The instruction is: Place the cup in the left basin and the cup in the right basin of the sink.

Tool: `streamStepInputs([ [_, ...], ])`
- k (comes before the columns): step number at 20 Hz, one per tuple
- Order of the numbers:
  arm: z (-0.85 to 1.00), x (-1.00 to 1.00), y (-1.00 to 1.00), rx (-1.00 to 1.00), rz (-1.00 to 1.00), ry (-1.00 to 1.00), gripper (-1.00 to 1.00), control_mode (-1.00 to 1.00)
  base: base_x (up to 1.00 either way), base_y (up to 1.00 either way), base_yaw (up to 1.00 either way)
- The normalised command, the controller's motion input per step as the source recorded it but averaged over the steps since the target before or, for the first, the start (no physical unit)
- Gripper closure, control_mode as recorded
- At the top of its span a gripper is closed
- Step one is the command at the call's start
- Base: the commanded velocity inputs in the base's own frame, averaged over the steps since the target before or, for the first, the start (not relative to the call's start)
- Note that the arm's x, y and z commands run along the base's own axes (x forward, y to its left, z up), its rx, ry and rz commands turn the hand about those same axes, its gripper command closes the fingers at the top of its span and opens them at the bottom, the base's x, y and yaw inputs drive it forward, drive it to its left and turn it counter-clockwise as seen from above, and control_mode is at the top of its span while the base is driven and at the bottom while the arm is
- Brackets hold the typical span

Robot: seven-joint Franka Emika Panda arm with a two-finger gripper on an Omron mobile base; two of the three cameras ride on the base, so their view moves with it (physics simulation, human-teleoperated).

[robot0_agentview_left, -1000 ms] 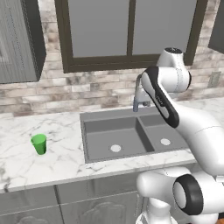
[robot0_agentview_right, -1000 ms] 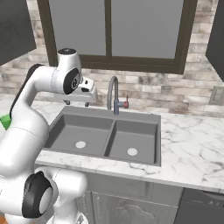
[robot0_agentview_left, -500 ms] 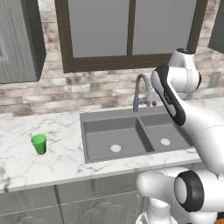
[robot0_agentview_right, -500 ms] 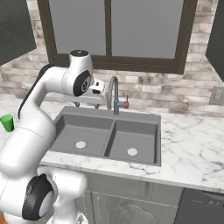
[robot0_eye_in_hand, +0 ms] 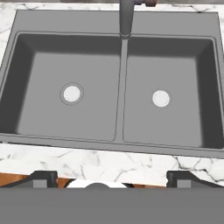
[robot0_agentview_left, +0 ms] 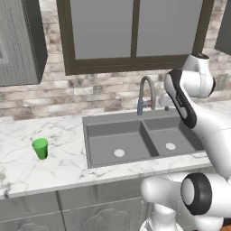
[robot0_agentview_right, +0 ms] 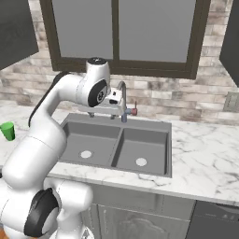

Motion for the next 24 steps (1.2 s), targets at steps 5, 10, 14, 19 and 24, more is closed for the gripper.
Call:
streamStepInputs([
  [5,-0.18,0.0,-0.03,0.0,0.0,0.0,-1.0,-1.0,0.0,0.0,0.0],
  [10,-0.26,0.0,0.0,0.0,0.0,0.0,-1.0,-1.0,0.0,0.0,0.0],
  [14,-0.32,0.0,-0.01,0.0,0.0,0.0,-1.0,-1.0,0.0,0.0,0.0],
  [19,-0.3,0.0,-0.22,0.0,0.0,0.0,-1.0,-1.0,0.0,0.0,0.0],
  [24,-0.27,0.0,-0.34,0.0,-0.01,0.0,-1.0,-1.0,0.0,0.0,0.0],
])
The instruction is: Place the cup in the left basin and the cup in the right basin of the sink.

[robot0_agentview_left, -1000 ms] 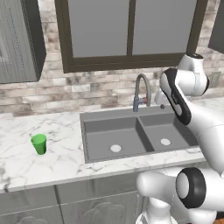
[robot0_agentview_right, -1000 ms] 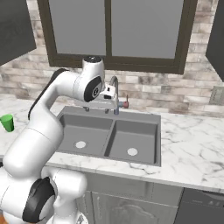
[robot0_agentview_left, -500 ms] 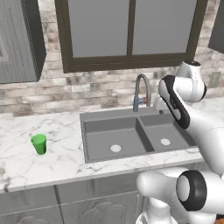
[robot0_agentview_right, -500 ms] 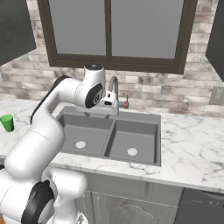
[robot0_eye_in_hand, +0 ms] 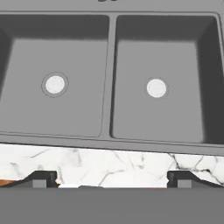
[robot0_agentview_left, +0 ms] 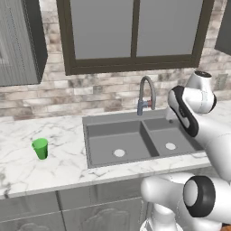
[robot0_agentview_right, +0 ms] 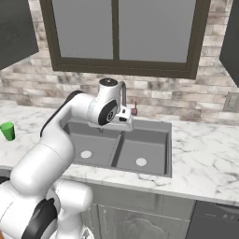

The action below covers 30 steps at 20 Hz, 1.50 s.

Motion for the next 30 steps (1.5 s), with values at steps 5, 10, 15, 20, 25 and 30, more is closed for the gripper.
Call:
streamStepInputs([
  [5,-0.2,0.0,-0.36,0.0,-0.01,0.0,-1.0,-1.0,0.0,0.0,0.0],
  [10,-0.12,0.0,-0.38,-0.01,-0.01,0.0,-1.0,-1.0,0.0,0.0,0.0],
  [15,0.0,0.0,-0.39,-0.02,-0.01,0.0,-1.0,-1.0,0.0,0.0,0.0],
  [20,0.0,0.0,-0.39,-0.04,0.0,0.0,-1.0,-1.0,0.0,0.0,0.0],
  [25,0.0,0.0,-0.38,-0.03,0.0,0.0,-1.0,-1.0,0.0,0.0,0.0],
  [30,0.0,0.0,-0.41,-0.05,0.0,0.0,-1.0,-1.0,0.0,0.0,0.0],
])
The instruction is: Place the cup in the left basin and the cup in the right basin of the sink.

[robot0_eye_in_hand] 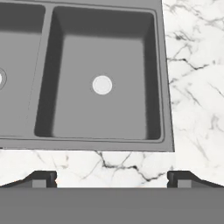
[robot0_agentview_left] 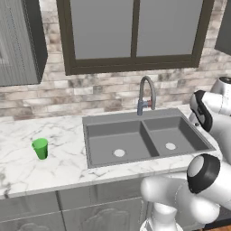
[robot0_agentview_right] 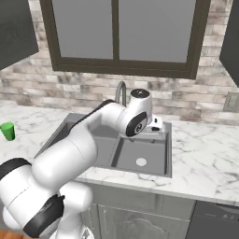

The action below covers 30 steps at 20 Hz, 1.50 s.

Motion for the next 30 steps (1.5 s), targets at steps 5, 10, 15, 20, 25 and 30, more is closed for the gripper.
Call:
streamStepInputs([
  [5,0.0,0.0,-0.45,-0.05,-0.01,0.0,-1.0,-1.0,0.0,0.0,0.0],
  [10,0.0,0.0,-0.44,-0.05,-0.02,0.0,-1.0,-1.0,0.0,0.0,0.0],
  [15,0.0,0.0,-0.4,-0.06,-0.02,0.0,-1.0,-1.0,0.0,0.0,0.0],
  [20,0.0,-0.06,-0.37,-0.07,-0.03,0.0,-1.0,-1.0,0.0,0.0,0.0],
  [25,0.0,-0.07,-0.39,-0.06,-0.02,0.0,-1.0,-1.0,0.0,0.0,0.0],
  [30,0.0,-0.12,-0.33,-0.03,-0.02,0.0,-1.0,-1.0,0.0,0.0,0.0],
])
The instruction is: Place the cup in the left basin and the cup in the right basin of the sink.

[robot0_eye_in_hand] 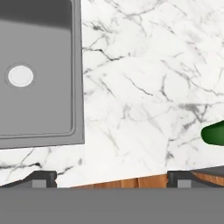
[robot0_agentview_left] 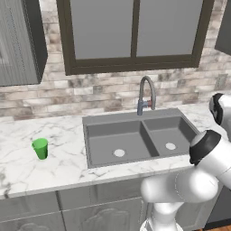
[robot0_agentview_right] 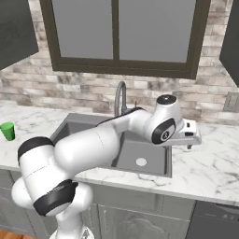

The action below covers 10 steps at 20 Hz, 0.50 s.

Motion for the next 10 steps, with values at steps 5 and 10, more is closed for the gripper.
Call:
streamStepInputs([
  [5,0.0,-0.13,-0.32,-0.02,-0.02,-0.01,-1.0,-1.0,0.0,0.0,0.0],
  [10,0.0,-0.12,-0.29,-0.02,-0.03,0.0,-1.0,-1.0,0.0,0.0,0.0],
])
